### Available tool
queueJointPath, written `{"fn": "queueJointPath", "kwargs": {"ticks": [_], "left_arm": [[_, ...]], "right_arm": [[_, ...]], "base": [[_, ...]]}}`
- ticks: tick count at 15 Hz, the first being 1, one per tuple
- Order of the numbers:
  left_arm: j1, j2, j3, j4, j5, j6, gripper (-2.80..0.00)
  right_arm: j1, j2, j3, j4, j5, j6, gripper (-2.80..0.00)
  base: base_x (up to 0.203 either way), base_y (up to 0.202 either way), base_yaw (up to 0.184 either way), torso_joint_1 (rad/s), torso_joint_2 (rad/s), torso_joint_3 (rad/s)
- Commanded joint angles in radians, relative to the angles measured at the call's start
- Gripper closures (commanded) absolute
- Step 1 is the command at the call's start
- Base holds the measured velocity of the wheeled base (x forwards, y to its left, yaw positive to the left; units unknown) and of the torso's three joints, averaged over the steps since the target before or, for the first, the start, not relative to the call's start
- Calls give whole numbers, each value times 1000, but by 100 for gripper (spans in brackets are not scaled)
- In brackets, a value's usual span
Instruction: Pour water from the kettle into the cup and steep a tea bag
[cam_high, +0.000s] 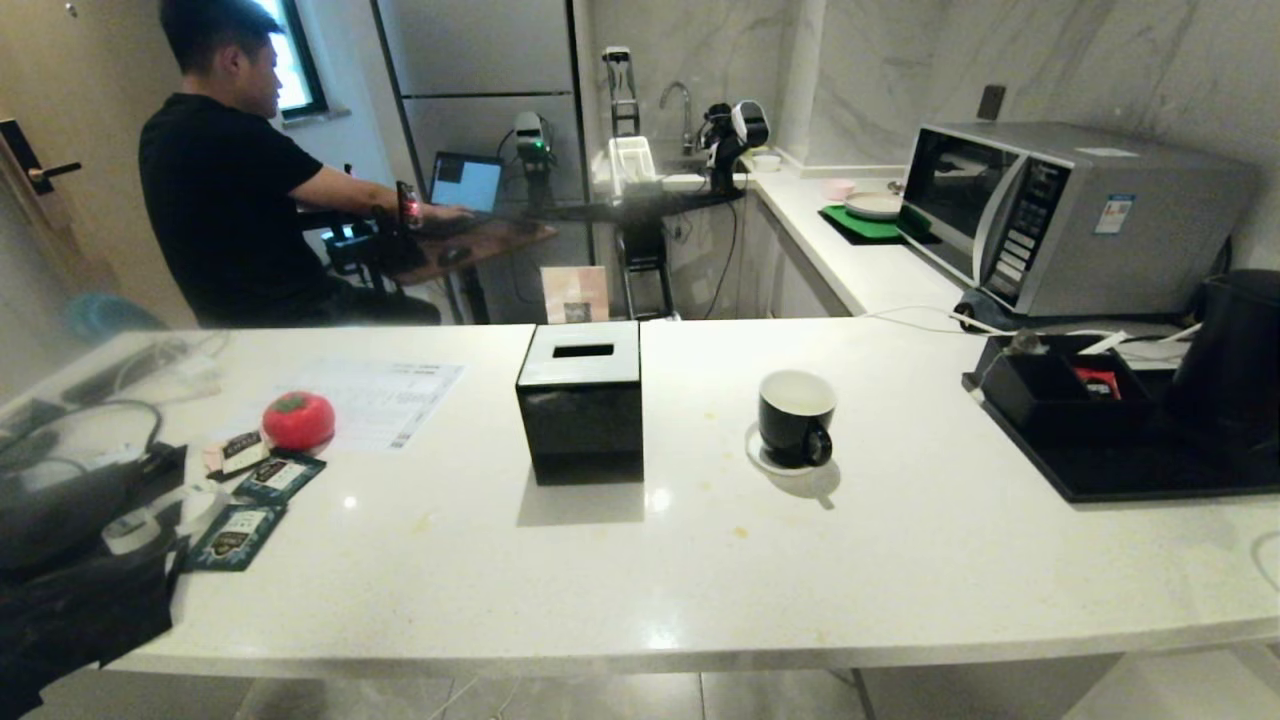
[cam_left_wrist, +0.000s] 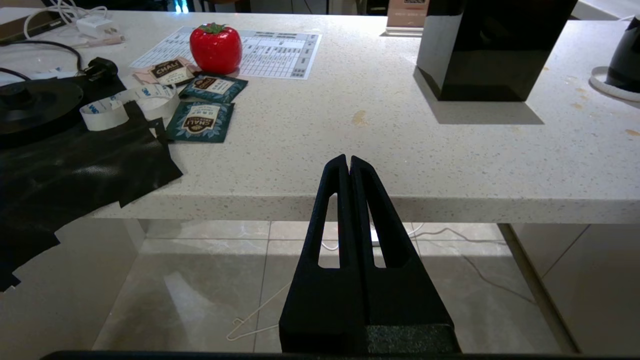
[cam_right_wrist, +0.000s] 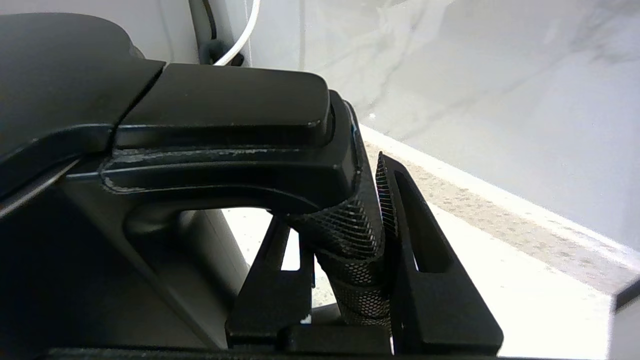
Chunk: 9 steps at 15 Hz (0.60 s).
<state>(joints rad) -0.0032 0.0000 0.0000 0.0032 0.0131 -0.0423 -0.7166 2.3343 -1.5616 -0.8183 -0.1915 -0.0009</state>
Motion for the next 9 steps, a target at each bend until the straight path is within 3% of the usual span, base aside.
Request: {"fn": "queueJointPath", "kwargs": {"ticks": [1,9], "left_arm": [[0,0,0,0,0,-1,0],[0,0,0,0,1,-1,0]], "right_arm": [[0,39,-20,-6,0,-1,0],[6,86,-55,-1,1,2,0]], "base": [[0,0,0,0,0,0],[0,0,0,0,0,0]]}}
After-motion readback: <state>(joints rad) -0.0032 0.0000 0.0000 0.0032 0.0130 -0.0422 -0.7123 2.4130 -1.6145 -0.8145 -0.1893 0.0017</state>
